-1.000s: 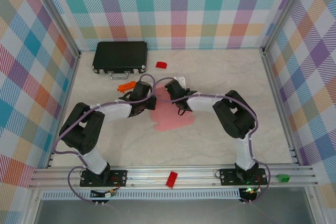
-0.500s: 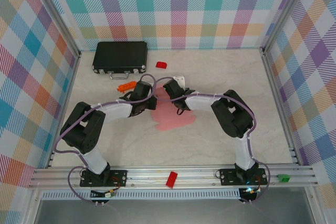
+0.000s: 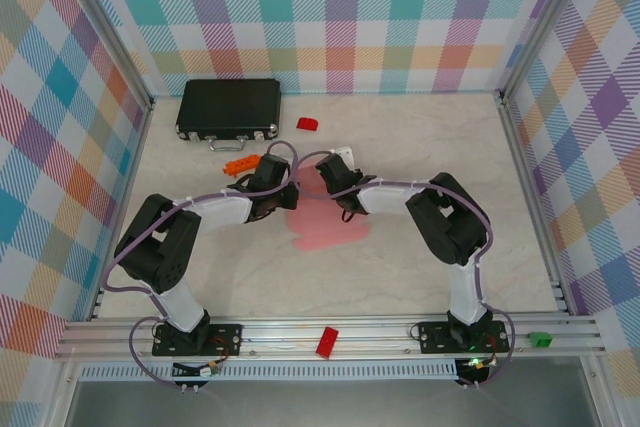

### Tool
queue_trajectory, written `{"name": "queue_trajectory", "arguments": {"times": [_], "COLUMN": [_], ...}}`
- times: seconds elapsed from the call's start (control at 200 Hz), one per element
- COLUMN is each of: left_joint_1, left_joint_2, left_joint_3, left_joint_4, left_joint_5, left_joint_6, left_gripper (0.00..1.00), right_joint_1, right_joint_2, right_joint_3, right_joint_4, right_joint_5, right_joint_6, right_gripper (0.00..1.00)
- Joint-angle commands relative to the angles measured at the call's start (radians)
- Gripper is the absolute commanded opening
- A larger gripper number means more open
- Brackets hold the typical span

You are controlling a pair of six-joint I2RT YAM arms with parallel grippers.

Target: Fold the paper box

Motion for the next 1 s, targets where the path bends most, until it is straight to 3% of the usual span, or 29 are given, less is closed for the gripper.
{"name": "queue_trajectory", "arguments": {"times": [0.0, 0.445, 0.71, 0.995], "left_joint_1": [-0.021, -0.021, -0.021, -0.024], "left_joint_2": [0.009, 0.017, 0.023, 0.030], "left_joint_3": [0.021, 0.027, 0.038, 0.050], "left_joint_4": [-0.032, -0.039, -0.049, -0.052], "left_joint_5": [0.013, 0.010, 0.002, -0.006], "left_joint_6": [0.008, 0.004, -0.011, -0.009], "left_gripper": [0.02, 0.02, 0.02, 0.02], "right_joint_1": [-0.009, -0.009, -0.009, -0.009], "right_joint_2": [-0.032, -0.048, -0.121, -0.286], "right_joint_3": [-0.014, -0.034, -0.116, -0.269], "right_joint_4": [0.022, 0.025, 0.061, 0.152], "right_joint_5": [-0.002, -0.038, -0.074, -0.243], "right_joint_6": [-0.033, -0.056, -0.083, -0.158], "right_gripper": [0.26, 0.49, 0.68, 0.75]}}
